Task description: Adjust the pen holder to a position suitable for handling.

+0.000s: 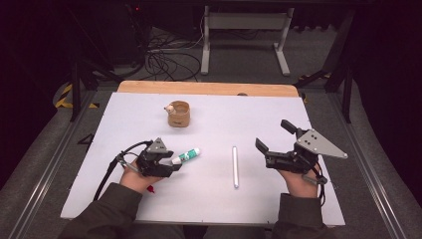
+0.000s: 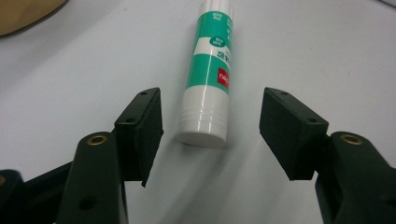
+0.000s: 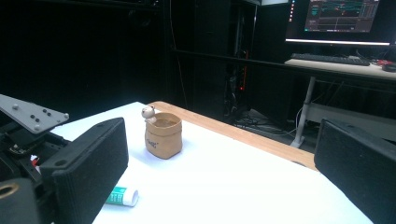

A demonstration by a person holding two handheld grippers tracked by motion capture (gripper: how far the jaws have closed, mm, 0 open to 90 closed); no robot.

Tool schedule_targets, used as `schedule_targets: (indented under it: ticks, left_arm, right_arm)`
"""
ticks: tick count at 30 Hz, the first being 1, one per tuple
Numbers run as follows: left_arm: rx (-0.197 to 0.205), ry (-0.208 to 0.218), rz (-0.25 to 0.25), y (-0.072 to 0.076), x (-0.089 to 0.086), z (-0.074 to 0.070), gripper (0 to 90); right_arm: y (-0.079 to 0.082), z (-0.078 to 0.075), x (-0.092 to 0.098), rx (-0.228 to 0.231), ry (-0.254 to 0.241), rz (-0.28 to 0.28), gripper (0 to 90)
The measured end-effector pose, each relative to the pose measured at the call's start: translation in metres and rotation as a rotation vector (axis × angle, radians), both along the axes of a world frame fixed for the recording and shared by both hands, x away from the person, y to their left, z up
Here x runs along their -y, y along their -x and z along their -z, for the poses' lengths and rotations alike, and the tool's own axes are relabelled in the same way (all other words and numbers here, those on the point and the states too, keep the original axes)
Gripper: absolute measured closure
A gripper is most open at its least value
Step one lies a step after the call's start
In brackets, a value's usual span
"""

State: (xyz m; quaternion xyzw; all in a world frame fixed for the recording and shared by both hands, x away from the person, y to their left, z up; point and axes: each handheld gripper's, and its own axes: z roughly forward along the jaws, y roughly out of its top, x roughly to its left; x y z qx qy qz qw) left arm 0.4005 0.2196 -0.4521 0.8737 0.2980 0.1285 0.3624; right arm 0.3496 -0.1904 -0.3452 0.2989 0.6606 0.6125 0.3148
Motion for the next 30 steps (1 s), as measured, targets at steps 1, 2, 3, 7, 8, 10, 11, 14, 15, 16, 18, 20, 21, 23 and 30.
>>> schedule_targets:
  ticks: [1, 2, 3, 7, 8, 10, 11, 14, 15, 16, 18, 20, 21, 23, 30]
  left_arm:
    - [0.002, -0.005, 0.001, -0.0008, 0.0, 0.0008, 41.2]
    - [-0.006, -0.013, 0.001, -0.001, 0.0002, 0.0012, 41.7]
    - [-0.006, -0.013, 0.001, -0.001, 0.0002, 0.0012, 42.1]
    - [-0.014, -0.036, -0.003, -0.0021, 0.0016, 0.0035, 45.4]
    - [-0.015, -0.046, -0.001, -0.002, 0.002, 0.0032, 46.1]
    - [-0.012, -0.057, -0.001, -0.0022, 0.0029, 0.0032, 47.5]
    - [-0.012, -0.057, -0.001, -0.0022, 0.0029, 0.0032, 48.1]
    - [-0.018, -0.071, 0.004, -0.0026, 0.0046, 0.0048, 50.7]
    - [-0.019, -0.078, 0.003, -0.0024, 0.0052, 0.0051, 51.8]
    - [-0.018, -0.083, 0.005, -0.0024, 0.0055, 0.0053, 52.7]
    - [-0.018, -0.083, 0.004, -0.0024, 0.0058, 0.0051, 54.1]
    - [-0.016, -0.084, 0.011, -0.0026, 0.006, 0.0051, 55.1]
    - [-0.014, -0.084, 0.017, -0.0024, 0.0062, 0.0052, 56.2]
    - [-0.01, -0.089, 0.017, -0.002, 0.0063, 0.0049, 59.8]
    - [0.003, -0.103, 0.032, -0.0017, 0.0063, 0.0042, 64.9]
  right_arm:
    - [0.0, 0.0, -0.0001, -0.001, -0.001, 0.0, 3.6]
    - [-0.0001, 0.0002, 0.0002, 0.0, 0.007, 0.0, 3.6]
    - [-0.0001, 0.0002, 0.0, -0.001, 0.005, -0.001, 3.6]
    - [-0.0002, 0.0003, -0.0009, 0.0, 0.008, -0.003, 3.8]
    - [-0.0003, 0.0005, -0.0011, 0.0, 0.007, -0.003, 3.8]
    - [-0.0004, 0.0005, -0.0014, -0.001, 0.009, -0.004, 3.8]
    - [-0.0004, 0.0005, -0.0014, -0.001, 0.009, -0.004, 3.8]
    - [-0.0003, 0.0004, -0.0022, -0.002, 0.008, -0.008, 3.9]
    - [-0.0001, 0.0004, -0.0023, -0.003, 0.007, -0.008, 4.0]
    - [-0.0001, 0.0004, -0.0024, -0.002, 0.009, -0.009, 4.0]
    - [-0.0001, 0.0004, -0.0025, -0.003, 0.008, -0.01, 4.0]
    - [0.0, 0.0004, -0.0026, -0.002, 0.008, -0.011, 4.1]
    - [-0.0002, 0.0004, -0.0026, 0.0, 0.009, -0.011, 4.1]
    - [-0.0004, 0.0006, -0.0027, 0.0, 0.012, -0.011, 4.1]
    - [-0.0006, 0.0011, -0.0042, -0.003, 0.017, -0.018, 4.3]
